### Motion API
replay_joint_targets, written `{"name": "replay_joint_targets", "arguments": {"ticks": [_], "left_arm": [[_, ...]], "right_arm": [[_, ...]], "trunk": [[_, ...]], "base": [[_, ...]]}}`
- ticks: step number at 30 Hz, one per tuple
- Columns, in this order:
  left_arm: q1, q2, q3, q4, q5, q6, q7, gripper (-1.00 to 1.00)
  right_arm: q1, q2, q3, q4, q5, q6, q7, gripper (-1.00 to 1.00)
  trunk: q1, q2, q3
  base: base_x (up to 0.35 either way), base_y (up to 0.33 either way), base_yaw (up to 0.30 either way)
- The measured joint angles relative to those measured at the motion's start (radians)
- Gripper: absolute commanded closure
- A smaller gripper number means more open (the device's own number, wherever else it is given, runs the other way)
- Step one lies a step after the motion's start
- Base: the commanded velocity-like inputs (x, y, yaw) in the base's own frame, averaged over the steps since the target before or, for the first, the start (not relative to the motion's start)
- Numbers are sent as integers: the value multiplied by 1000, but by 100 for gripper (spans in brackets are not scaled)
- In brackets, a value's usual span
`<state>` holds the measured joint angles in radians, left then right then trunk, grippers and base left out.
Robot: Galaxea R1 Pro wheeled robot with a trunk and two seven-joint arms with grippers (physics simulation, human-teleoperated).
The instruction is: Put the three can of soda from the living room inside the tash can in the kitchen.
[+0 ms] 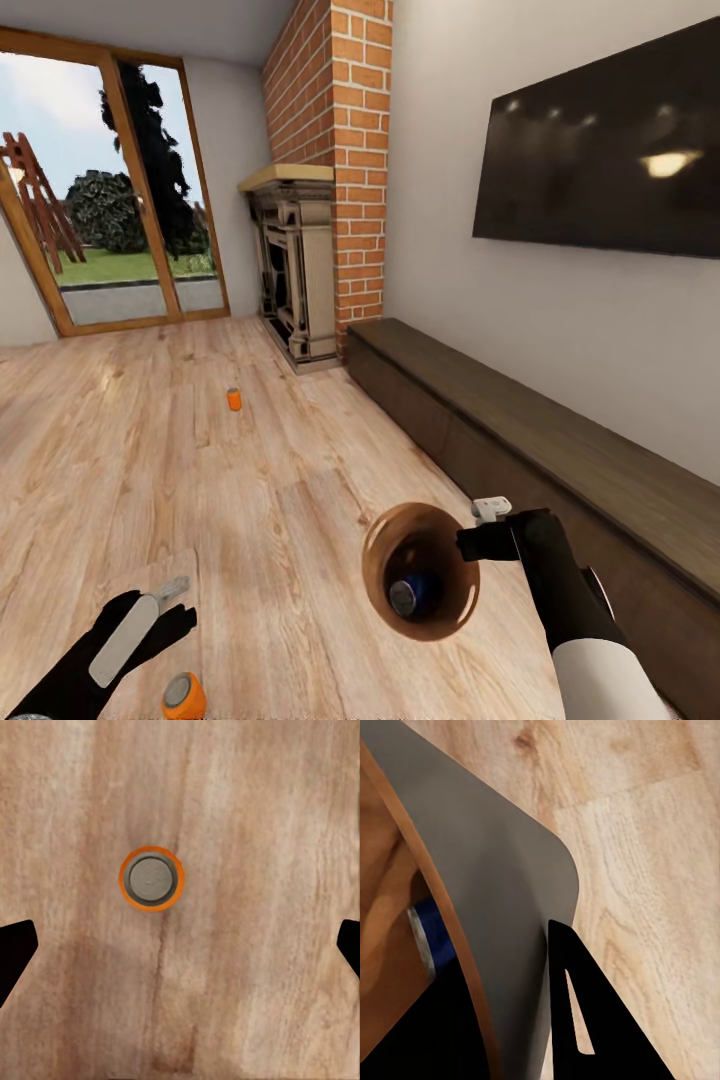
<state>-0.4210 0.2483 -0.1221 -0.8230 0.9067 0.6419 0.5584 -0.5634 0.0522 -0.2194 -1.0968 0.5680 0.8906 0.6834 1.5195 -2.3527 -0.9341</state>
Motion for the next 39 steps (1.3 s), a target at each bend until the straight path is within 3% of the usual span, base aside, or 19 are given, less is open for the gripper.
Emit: {"name": "replay_joint_targets", "arguments": {"ticks": [4, 9, 14, 21, 30, 39], "left_arm": [[9, 3, 9, -147, 0, 98, 38, -100], [11, 4, 46, -174, 2, 120, 87, -100], [10, 5, 65, -115, 3, 121, 92, -100], [3, -4, 61, -35, -1, 118, 82, -100], [-2, -1, 60, -23, -3, 120, 80, -100], [-98, 13, 63, 15, 2, 155, 79, -100]], "right_arm": [[0, 0, 0, -1, -1, 1, 0, 100], [0, 0, 0, -2, -1, 0, 0, 100], [0, 0, 0, -3, 0, 0, 0, 100], [0, 0, 0, -3, 0, 0, 1, 100], [16, 0, 0, -46, -2, 2, 2, 100], [31, -1, 1, -108, 0, 5, 4, 100]], "trunk": [[15, -28, -13], [35, -63, -28], [54, -98, -44], [81, -147, -66], [85, -149, -101], [89, -151, -135]], "base": [[0, 0, 0], [0, 0, 0], [0, 0, 0], [0, 0, 0], [0, 0, 0], [0, 0, 0]]}}
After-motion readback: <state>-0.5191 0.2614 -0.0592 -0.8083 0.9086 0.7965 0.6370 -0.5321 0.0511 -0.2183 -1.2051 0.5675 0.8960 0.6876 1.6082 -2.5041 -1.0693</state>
